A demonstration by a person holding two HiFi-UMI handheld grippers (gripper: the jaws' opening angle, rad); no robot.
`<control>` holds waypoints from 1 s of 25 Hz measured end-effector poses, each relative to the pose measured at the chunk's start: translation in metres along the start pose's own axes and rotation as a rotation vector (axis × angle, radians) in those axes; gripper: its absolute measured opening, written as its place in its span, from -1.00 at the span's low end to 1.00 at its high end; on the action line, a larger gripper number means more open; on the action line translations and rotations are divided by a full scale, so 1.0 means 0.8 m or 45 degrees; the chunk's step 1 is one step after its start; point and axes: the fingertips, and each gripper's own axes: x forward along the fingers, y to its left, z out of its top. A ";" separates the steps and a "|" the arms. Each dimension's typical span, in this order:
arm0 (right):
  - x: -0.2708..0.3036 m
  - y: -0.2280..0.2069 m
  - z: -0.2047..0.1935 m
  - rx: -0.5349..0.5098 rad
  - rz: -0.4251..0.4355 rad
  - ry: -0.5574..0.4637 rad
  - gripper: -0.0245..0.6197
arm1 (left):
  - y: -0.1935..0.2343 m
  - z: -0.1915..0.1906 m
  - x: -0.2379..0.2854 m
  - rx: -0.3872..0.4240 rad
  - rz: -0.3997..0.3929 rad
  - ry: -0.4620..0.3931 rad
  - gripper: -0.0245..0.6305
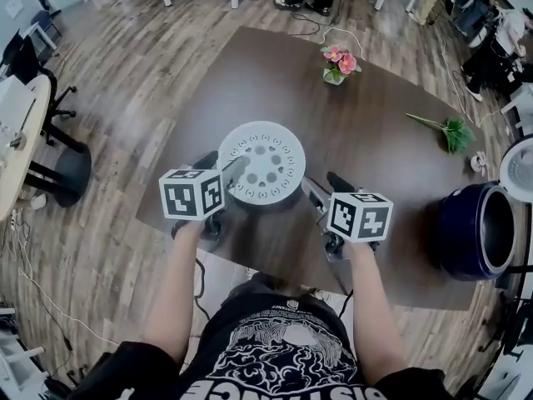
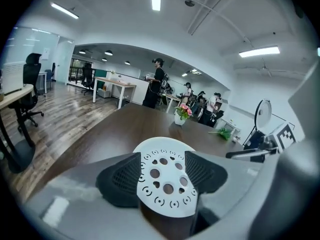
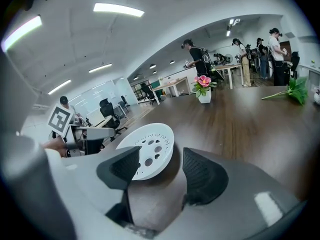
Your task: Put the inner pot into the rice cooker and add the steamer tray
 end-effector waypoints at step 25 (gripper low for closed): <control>0.070 0.001 -0.042 0.346 -0.042 0.081 -0.33 | 0.064 -0.033 0.075 -0.209 -0.339 0.371 -0.36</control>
